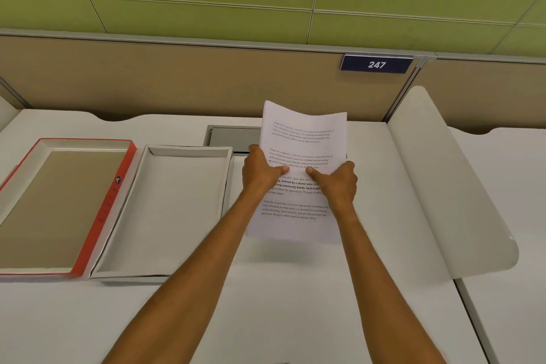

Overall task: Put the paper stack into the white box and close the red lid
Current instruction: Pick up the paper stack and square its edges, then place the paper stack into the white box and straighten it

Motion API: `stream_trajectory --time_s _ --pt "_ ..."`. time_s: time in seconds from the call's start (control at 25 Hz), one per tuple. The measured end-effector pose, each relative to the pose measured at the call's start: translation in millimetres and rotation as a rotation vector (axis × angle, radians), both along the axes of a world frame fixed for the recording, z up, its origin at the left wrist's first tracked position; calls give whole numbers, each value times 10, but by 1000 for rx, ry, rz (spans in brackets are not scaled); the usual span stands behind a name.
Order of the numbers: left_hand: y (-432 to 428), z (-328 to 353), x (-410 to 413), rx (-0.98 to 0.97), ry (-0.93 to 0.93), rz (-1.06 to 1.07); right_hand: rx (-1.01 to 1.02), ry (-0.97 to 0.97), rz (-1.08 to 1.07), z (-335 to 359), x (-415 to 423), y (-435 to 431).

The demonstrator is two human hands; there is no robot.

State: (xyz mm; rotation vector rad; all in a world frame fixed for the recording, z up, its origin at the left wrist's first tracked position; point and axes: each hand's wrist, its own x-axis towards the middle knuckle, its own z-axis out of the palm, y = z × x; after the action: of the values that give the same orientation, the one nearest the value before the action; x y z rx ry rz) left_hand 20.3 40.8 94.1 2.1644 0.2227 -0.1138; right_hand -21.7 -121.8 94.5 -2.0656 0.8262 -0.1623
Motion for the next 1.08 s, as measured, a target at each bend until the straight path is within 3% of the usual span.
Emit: stream_trajectory --time_s 0.4,1.08 --pt "994 163 74 52 87 55 6 34 195 87 123 953" --pt "2871 -296 167 -3 160 91 5 162 281 -294 323 2806"
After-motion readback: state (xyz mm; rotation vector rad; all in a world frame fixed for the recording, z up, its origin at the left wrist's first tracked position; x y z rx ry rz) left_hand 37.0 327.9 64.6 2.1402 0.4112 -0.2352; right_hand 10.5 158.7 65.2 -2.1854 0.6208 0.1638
